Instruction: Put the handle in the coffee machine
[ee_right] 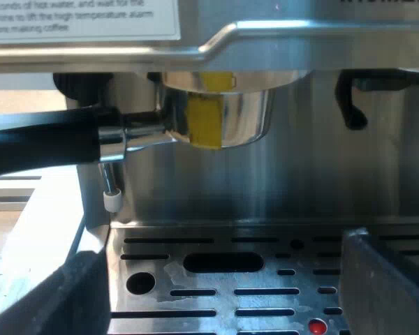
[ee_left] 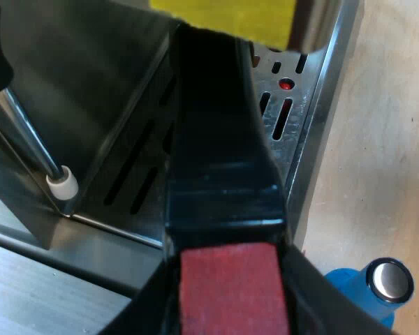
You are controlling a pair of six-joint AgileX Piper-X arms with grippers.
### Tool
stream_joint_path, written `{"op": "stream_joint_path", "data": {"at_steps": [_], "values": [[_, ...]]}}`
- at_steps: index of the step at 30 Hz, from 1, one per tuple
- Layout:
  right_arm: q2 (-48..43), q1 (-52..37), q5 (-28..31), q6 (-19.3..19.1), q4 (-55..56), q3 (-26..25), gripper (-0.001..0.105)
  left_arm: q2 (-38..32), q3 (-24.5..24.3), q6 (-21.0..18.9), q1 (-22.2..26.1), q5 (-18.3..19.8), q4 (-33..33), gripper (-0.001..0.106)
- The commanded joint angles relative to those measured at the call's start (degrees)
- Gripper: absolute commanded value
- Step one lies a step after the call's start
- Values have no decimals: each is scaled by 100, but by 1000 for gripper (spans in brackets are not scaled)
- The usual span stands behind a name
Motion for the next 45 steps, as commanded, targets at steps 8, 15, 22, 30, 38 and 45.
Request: {"op": "stream_joint_path", "data": {"at_steps": [8,15,22,30,38,45], "values": [[-34,-20,54,-66,3,0,70,-155,-69,331,-129,1337,83,0],[-34,-20,54,-66,3,0,70,-155,-69,107,-129,1337,83,0],[-34,-20,54,-226,3,0,70,-155,-69,69,-129,1455,261,0],[-34,-20,54,-346,3,0,70,-155,-69,69,-89,1610,298,0],[-34,-20,54,-346,3,0,70,-155,-69,471,-42,1683,241,0],[-34,-20,54,-346,3,0,70,-142,161,676,-42,1699,181,0]]}}
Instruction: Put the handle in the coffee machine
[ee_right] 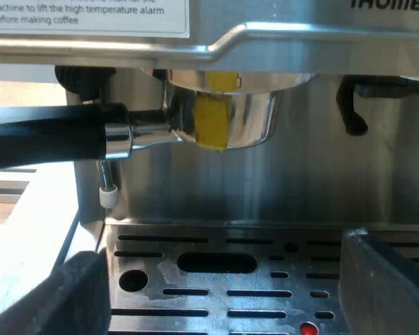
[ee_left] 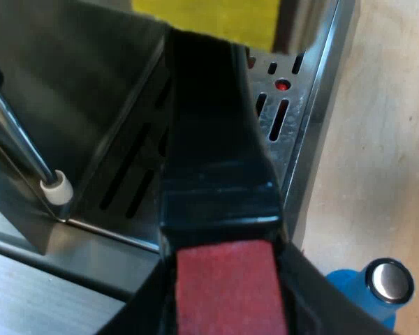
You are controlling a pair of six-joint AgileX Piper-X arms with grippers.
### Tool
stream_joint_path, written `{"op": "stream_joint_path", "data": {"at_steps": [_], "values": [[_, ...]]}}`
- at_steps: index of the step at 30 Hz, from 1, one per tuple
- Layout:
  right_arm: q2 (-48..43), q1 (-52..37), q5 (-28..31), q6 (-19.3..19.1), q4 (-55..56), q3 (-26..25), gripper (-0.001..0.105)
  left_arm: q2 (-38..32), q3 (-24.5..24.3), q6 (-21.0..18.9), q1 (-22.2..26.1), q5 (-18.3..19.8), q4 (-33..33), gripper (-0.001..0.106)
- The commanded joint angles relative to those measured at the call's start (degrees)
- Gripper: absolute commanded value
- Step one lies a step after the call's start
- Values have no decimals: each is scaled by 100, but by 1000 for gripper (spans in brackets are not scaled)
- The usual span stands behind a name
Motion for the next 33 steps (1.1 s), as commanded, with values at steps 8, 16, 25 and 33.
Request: {"op": "stream_joint_path", "data": {"at_steps": [8,16,25,33], "values": [[-34,-20,54,-111,3,0,70,-142,177,136,-24,1980,-167,0],[-34,-20,54,-111,3,0,70,-142,177,-4,-24,1794,-223,0],[-34,-20,54,-111,3,0,70,45,177,12,-12,1700,-226,0],[-34,-20,54,-111,3,0,70,213,177,109,-12,1511,-316,0]]}}
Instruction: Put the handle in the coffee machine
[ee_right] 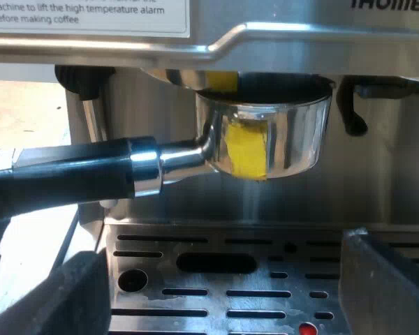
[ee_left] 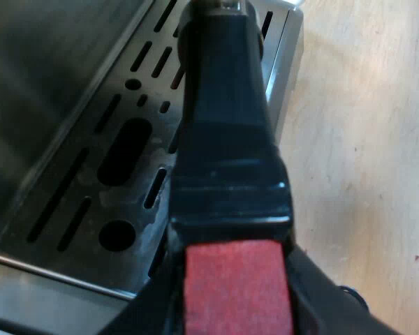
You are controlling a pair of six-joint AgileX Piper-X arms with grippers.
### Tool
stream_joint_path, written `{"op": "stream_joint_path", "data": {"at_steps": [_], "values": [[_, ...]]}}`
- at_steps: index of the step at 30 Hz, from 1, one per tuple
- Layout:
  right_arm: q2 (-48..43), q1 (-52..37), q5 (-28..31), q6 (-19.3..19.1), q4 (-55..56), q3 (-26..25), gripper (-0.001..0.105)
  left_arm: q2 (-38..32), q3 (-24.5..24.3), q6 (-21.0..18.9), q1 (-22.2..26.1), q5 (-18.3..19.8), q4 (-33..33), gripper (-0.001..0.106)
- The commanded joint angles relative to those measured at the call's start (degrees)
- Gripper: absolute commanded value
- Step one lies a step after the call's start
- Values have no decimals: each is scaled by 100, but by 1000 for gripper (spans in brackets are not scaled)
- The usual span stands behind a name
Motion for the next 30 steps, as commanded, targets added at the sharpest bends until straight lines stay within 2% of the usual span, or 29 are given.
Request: {"op": "stream_joint_path", "data": {"at_steps": [1,4,11,15,19,30], "values": [[-34,-20,54,-87,3,0,70,-93,-101,4,-4,625,-212,0],[-34,-20,54,-87,3,0,70,-81,-19,213,8,318,-238,0],[-34,-20,54,-87,3,0,70,-81,315,244,33,354,-264,0],[-34,-20,54,-87,3,0,70,-81,336,244,33,328,-375,0],[-34,-20,54,-87,3,0,70,-81,336,47,33,-15,-707,0],[-34,-20,54,-87,3,0,70,-81,288,-73,33,-60,-743,0]]}}
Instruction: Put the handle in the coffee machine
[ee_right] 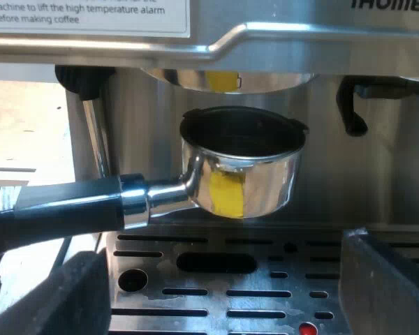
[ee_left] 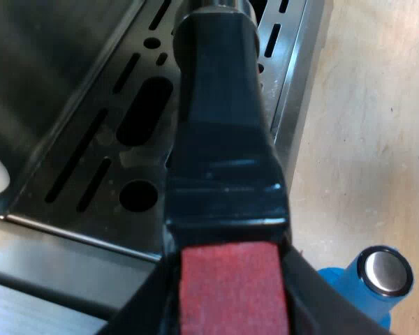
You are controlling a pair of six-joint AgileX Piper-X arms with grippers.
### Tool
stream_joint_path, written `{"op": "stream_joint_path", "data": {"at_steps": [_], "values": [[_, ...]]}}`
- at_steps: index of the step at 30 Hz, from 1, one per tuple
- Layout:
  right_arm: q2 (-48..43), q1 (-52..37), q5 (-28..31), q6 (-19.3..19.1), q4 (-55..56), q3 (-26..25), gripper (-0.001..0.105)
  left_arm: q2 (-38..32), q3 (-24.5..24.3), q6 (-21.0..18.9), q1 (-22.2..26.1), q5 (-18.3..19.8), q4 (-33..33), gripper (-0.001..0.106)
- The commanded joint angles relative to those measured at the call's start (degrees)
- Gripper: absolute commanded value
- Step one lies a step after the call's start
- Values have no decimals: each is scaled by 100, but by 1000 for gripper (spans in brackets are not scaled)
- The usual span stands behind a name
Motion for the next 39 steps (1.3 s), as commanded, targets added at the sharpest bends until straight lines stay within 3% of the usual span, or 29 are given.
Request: {"op": "stream_joint_path", "data": {"at_steps": [1,14,18,39], "values": [[-34,-20,54,-87,3,0,70,-81,-110,-94,-9,321,-60,0],[-34,-20,54,-90,3,0,70,-91,-218,-170,-9,321,-296,0],[-34,-20,54,-90,3,0,70,-91,-312,-392,-9,321,-296,0],[-34,-20,54,-90,3,0,70,-138,-465,-450,-9,457,-296,0]]}}
